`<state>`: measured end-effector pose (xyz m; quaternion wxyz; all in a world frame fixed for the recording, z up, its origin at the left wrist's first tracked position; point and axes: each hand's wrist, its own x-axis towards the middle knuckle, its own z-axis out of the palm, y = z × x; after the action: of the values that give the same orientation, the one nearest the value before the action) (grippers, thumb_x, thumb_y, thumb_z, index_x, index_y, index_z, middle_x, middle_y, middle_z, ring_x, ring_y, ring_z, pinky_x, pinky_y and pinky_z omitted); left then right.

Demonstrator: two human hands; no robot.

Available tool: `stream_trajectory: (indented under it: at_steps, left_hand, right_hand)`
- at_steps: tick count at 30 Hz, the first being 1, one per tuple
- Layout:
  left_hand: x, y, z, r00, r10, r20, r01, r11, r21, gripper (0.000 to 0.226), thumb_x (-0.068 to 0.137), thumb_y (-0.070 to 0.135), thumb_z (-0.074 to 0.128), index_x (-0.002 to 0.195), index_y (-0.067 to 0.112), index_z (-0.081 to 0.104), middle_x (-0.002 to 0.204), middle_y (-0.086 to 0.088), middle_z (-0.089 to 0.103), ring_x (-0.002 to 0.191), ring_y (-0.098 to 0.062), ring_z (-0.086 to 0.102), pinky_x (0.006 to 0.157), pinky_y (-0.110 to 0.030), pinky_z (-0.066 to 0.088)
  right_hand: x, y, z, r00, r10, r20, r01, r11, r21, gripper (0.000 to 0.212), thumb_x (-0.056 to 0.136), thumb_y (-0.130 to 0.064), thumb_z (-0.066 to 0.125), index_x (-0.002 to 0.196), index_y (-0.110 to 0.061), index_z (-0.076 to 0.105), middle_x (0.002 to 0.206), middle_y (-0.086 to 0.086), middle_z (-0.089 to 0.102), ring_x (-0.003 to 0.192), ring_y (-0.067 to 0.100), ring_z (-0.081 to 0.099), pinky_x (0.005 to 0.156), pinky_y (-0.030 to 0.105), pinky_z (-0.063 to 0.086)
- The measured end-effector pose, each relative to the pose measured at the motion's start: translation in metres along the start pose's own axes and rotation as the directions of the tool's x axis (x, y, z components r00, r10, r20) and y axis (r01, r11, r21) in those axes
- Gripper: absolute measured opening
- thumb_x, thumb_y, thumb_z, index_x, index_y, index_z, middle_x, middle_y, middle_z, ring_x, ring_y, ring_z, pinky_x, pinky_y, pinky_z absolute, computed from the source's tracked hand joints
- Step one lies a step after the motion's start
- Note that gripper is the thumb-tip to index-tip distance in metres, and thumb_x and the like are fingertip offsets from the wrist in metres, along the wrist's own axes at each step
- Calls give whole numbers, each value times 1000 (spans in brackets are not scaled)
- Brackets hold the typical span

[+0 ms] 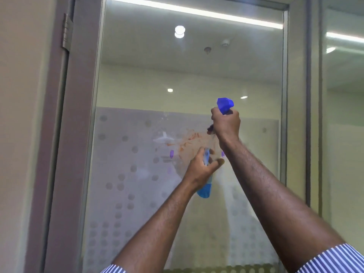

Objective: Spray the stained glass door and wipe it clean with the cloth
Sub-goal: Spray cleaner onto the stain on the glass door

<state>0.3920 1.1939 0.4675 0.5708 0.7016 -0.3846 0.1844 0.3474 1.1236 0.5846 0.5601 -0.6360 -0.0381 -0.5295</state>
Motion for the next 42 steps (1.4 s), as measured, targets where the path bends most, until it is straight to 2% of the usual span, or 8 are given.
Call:
stream_trajectory:
  at_steps: [5, 9, 17, 22, 26, 31, 36, 42]
  left_hand:
    - [6, 2, 64, 992, -47, 115, 50, 998, -29, 72, 66, 75, 51, 118, 25, 51, 108, -1, 62, 102, -25, 66, 93, -47, 57]
    - [11, -11, 98, 982, -82, 171, 83, 997, -1, 48, 81, 62, 58, 115, 30, 47, 110, -2, 61, 101, -26, 66, 93, -47, 56]
    - [13, -16, 109, 993, -17, 116, 17, 1000, -3, 50, 90, 54, 61, 128, 26, 44, 117, 4, 57, 97, -18, 64, 90, -39, 57]
    - [3, -20, 98, 1000, -7, 24, 8, 1000, -10, 69, 79, 72, 56, 130, 27, 44, 123, 2, 59, 103, -19, 65, 92, -41, 58]
    - [-25, -39, 79, 997, -15, -81, 8, 996, -86, 72, 70, 80, 56, 122, 31, 47, 112, 8, 61, 99, -15, 68, 88, -36, 59]
    - [-65, -81, 65, 990, -91, -104, 81, 992, -98, 85, 61, 96, 54, 118, 33, 49, 108, 3, 63, 99, -15, 69, 87, -38, 61]
    - [-78, -97, 55, 988, -134, -84, 128, 989, -68, 67, 70, 82, 56, 117, 36, 48, 112, 5, 63, 101, -14, 68, 89, -35, 60]
    - [-94, -98, 51, 986, -138, -90, 129, 987, -95, 71, 69, 82, 58, 120, 33, 49, 108, 4, 64, 96, -11, 68, 84, -28, 59]
  right_hand:
    - [20, 23, -55, 994, 67, -83, -71, 997, -40, 18, 90, -19, 60, 77, -17, 48, 72, 2, 57, 38, 19, 57, 66, 48, 62]
    - [23, 41, -83, 987, 123, -100, -128, 991, -44, 17, 91, -19, 59, 80, -18, 46, 80, 7, 58, 37, 17, 56, 74, 53, 61]
    - [24, 45, -89, 998, 41, -54, -45, 996, -78, 14, 89, -19, 61, 89, -7, 55, 73, 8, 56, 35, 15, 56, 63, 42, 57]
    - [17, 44, -75, 999, -26, 41, 28, 998, -54, 26, 93, -24, 66, 86, 0, 63, 72, 2, 63, 38, 19, 58, 60, 43, 58]
    - [-11, 49, -49, 991, -54, 122, 67, 992, -107, 37, 94, -27, 66, 89, 10, 65, 61, 16, 62, 37, 16, 60, 51, 25, 50]
    - [-51, 80, -24, 983, 33, 183, -4, 988, -154, 30, 93, -20, 63, 73, 2, 57, 58, 18, 59, 35, 15, 58, 47, 24, 47]
    - [-67, 92, -14, 975, 81, 208, -53, 989, -141, 32, 96, -22, 62, 90, 9, 63, 66, 28, 64, 35, 8, 57, 43, 12, 43]
    - [-82, 95, -12, 972, 78, 220, -45, 988, -151, 22, 96, -21, 62, 86, -2, 57, 76, 34, 67, 38, 5, 55, 45, 4, 41]
